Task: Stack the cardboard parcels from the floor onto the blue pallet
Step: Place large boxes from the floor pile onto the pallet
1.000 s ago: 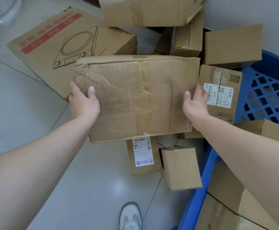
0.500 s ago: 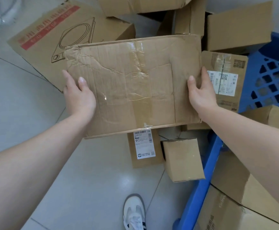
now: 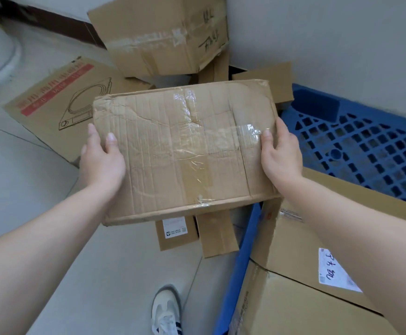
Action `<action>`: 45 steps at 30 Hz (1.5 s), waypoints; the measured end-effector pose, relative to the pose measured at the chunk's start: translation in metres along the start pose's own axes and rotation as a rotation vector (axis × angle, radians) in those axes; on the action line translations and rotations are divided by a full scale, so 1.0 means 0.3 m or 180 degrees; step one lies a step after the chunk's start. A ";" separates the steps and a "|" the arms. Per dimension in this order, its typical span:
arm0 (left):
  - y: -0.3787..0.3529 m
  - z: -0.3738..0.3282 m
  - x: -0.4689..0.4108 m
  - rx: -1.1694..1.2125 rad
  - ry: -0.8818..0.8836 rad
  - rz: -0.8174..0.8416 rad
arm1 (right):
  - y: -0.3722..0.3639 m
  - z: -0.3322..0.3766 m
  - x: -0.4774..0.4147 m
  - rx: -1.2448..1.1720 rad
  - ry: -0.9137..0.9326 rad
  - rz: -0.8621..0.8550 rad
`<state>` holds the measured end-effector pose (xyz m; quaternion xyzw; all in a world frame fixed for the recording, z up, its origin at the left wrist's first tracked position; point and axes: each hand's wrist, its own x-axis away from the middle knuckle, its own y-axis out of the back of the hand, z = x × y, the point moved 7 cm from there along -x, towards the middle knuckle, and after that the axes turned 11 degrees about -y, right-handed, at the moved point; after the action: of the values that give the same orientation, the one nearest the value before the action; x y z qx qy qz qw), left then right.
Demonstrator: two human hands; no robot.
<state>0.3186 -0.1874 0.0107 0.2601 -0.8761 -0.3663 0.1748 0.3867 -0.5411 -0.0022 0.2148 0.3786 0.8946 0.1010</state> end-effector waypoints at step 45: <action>-0.356 -0.907 1.870 0.0239 -0.1272 0.1264 | 1.738 -1.405 0.865 -0.0013 -0.1116 -0.1157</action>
<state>0.0382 -0.7286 0.1798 0.0123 -0.9400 -0.3361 0.0572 -0.0473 -1.0806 0.1917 0.2949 0.3859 0.8115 0.3248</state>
